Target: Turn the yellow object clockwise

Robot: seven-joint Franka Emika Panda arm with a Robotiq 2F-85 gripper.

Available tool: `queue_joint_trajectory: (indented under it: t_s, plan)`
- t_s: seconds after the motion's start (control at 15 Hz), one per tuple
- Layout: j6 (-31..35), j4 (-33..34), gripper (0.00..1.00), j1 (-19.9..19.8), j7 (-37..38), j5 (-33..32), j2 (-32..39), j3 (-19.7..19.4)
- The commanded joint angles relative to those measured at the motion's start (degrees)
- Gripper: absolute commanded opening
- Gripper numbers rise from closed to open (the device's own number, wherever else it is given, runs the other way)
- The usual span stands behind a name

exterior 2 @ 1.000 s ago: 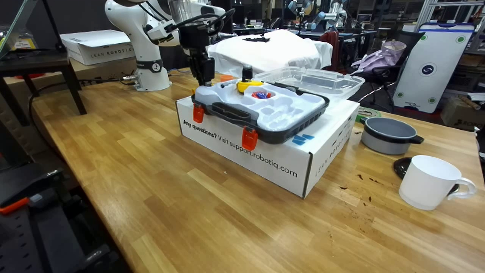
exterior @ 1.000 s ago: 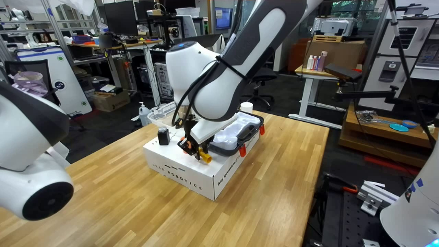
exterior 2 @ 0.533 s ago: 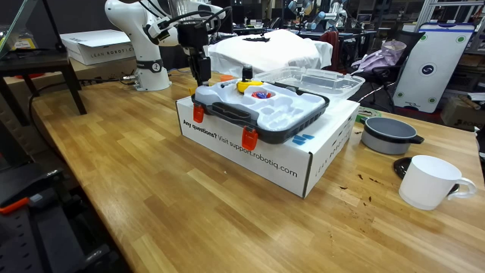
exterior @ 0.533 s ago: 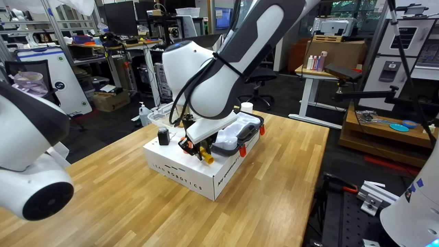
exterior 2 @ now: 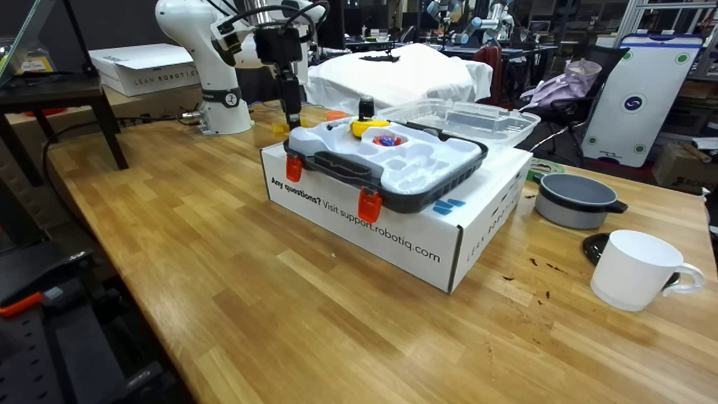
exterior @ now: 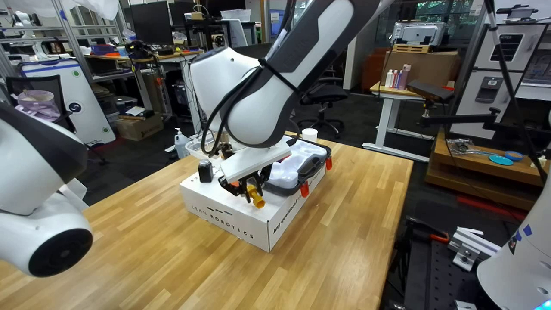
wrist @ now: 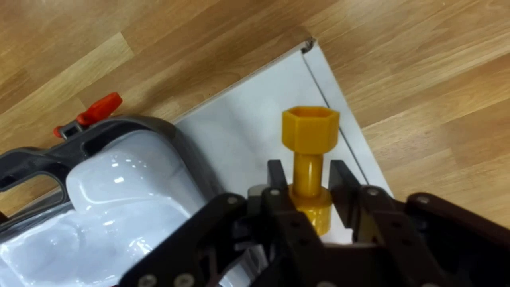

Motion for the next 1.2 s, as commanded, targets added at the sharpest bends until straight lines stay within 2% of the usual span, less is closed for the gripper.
queue_joint_trajectory:
  t_s: [0.0, 0.53, 0.6, 1.13]
  plan:
    - [-1.2, 1.1, 0.08, -0.4, 0.7, 2.0, 0.2, 0.4]
    - [-0.6, 0.8, 0.08, -0.6, -0.3, 2.6, -0.2, 0.6]
    - [-0.1, 0.5, 0.33, -0.1, 0.6, 1.4, 0.0, 0.1]
    - [-0.1, 0.6, 0.33, -0.1, 0.6, 1.4, 0.0, 0.2]
